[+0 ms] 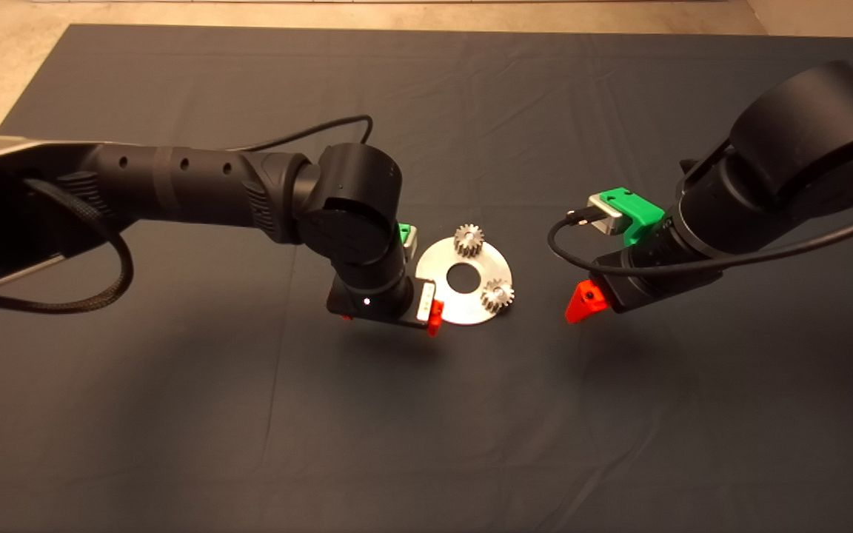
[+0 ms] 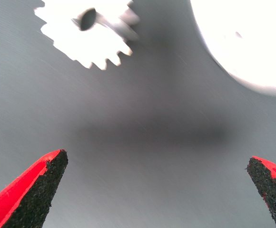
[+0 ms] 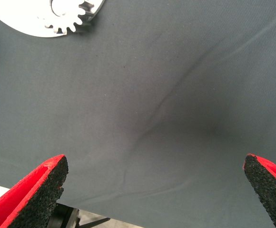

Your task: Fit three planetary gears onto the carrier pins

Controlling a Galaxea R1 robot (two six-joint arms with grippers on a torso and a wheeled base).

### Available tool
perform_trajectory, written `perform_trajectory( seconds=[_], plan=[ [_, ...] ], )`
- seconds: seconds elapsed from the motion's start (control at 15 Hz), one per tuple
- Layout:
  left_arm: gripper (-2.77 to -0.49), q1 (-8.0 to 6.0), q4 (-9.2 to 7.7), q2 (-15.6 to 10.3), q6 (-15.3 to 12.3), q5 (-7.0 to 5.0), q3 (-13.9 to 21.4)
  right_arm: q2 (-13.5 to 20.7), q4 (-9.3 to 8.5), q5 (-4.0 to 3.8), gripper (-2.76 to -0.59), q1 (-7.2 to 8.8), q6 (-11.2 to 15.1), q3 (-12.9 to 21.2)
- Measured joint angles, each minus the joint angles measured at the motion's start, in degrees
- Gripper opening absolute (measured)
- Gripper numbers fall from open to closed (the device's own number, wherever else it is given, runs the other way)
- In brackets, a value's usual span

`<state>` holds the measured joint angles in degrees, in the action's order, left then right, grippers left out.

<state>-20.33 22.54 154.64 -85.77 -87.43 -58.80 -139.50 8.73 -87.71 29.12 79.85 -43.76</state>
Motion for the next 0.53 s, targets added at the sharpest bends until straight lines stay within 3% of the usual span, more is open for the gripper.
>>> perform_trajectory(
  seconds=[0.2,0.53],
  plan=[
    [-0.51,0.00,1.35,-0.95,1.21,-0.02,-2.76,0.32,0.00,-0.02,-0.61,-0.02,0.17,0.28],
    [-0.51,0.00,2.16,-1.00,2.15,0.00,-8.77,0.33,0.00,0.00,-0.61,-0.02,0.17,0.44]
  ],
)
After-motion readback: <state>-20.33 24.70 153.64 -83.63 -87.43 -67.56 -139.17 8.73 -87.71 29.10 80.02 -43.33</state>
